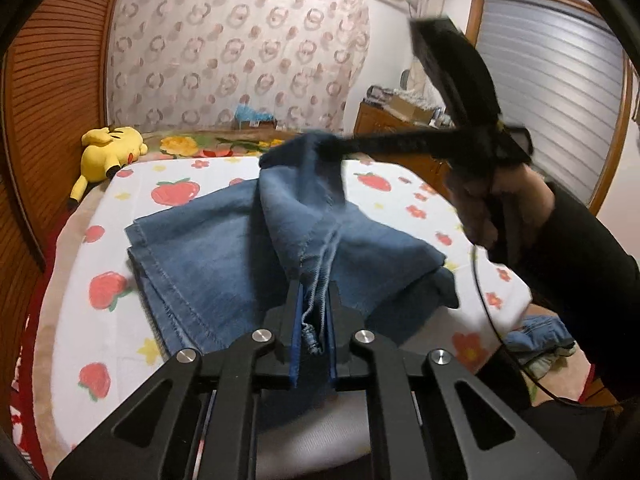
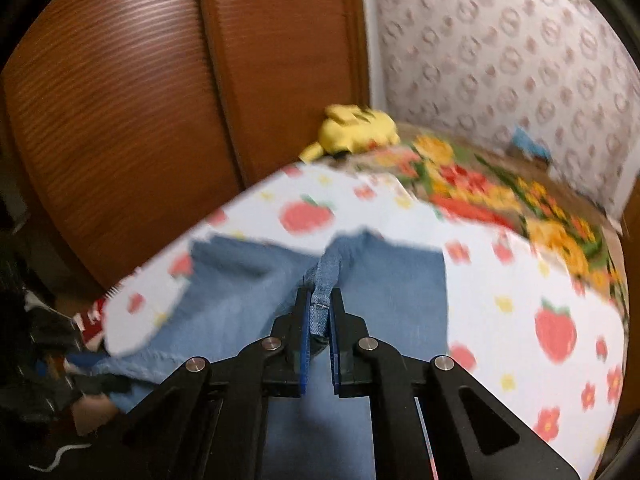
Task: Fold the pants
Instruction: 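Grasp the folded leg with the left tool while the right tool grasps the hem, then lay the folded leg flat and open both tools over the jeans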
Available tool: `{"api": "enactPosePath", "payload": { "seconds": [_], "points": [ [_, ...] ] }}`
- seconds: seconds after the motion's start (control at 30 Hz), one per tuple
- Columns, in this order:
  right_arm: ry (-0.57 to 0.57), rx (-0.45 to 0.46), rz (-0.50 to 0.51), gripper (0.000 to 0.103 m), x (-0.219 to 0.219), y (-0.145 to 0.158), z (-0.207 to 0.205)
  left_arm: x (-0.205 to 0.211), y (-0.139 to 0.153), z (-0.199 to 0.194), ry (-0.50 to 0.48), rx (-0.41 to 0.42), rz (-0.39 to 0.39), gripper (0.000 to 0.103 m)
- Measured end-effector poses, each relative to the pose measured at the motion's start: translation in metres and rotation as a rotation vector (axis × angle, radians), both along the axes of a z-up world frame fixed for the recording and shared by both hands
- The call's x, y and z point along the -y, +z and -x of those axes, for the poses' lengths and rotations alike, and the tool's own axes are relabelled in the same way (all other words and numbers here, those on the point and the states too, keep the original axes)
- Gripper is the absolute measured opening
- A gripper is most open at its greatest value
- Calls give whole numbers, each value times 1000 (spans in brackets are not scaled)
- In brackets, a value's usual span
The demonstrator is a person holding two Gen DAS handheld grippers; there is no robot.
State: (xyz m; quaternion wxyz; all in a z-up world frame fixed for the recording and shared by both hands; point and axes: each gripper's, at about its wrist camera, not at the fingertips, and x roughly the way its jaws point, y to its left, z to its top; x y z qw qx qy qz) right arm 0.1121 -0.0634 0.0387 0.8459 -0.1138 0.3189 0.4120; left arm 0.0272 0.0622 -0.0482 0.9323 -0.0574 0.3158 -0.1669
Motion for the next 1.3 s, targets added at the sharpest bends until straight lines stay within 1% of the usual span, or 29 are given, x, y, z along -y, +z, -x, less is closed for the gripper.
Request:
{"api": "enactPosePath", "payload": {
  "seconds": [0.13, 0.23, 0.4, 0.47, 0.5, 0.53, 0.57, 0.63, 0.67, 0.73, 0.77, 0.8, 0.83, 0.9, 0.93, 0.97, 1.0, 1.07, 1.1, 1.2, 1.3],
  "points": [
    [83, 41, -31, 8, -41, 28, 14, -10, -2, 14, 25, -8, 6, 11],
    [134, 56, -29, 8, -78, 34, 20, -16, -11, 12, 49, -35, 2, 11],
    [168, 28, 10, 8, -133, 20, 11, -30, -23, 12, 85, -67, 0, 11],
    [164, 9, 25, 8, -149, 13, 1, -34, -27, 12, 96, -75, 2, 11],
    [162, 2, 33, 8, -150, 9, -6, -36, -27, 12, 98, -78, 2, 11],
    [161, -4, 44, 8, -143, 0, -21, -38, -29, 11, 101, -81, 0, 11],
    [159, -11, 54, 9, -146, -5, -29, -39, -30, 11, 106, -84, -1, 11],
    [154, -27, 73, 22, -149, -9, -35, -41, -30, 13, 113, -90, 0, 11],
    [149, -30, 69, 26, -144, -4, -37, -42, -31, 13, 117, -92, 1, 11],
    [143, -29, 50, 37, -134, 3, -36, -44, -29, 12, 124, -95, -2, 15],
    [136, -23, 43, 38, -117, 6, -31, -44, -29, 11, 131, -97, -9, 21],
    [126, -13, 41, 39, -109, 8, -27, -45, -29, 10, 135, -96, -14, 28],
    [118, -5, 38, 39, -101, 9, -24, -46, -29, 9, 139, -94, -18, 31],
    [107, 9, 28, 39, -82, 10, -14, -47, -27, 7, 146, -87, -25, 50],
    [99, 18, 24, 39, -72, 8, -7, -48, -26, 6, 149, -82, -28, 52],
    [90, 29, 19, 39, -64, 6, -1, -47, -25, 5, 152, -77, -36, 58],
    [82, 39, 14, 39, -53, 1, 7, -47, -24, 3, 153, -71, -46, 67],
    [66, 56, 3, 39, -38, 0, 20, -46, -21, 0, 160, -57, -63, 76],
    [55, 62, -3, 39, -32, -2, 25, -45, -20, -2, 161, -49, -69, 78],
    [17, 81, -18, 39, -12, -6, 39, -39, -15, -8, 163, -40, -82, 78],
    [-32, 111, -18, 46, 8, -10, 54, -31, -11, -16, 164, -28, -85, 78]
  ]
}}
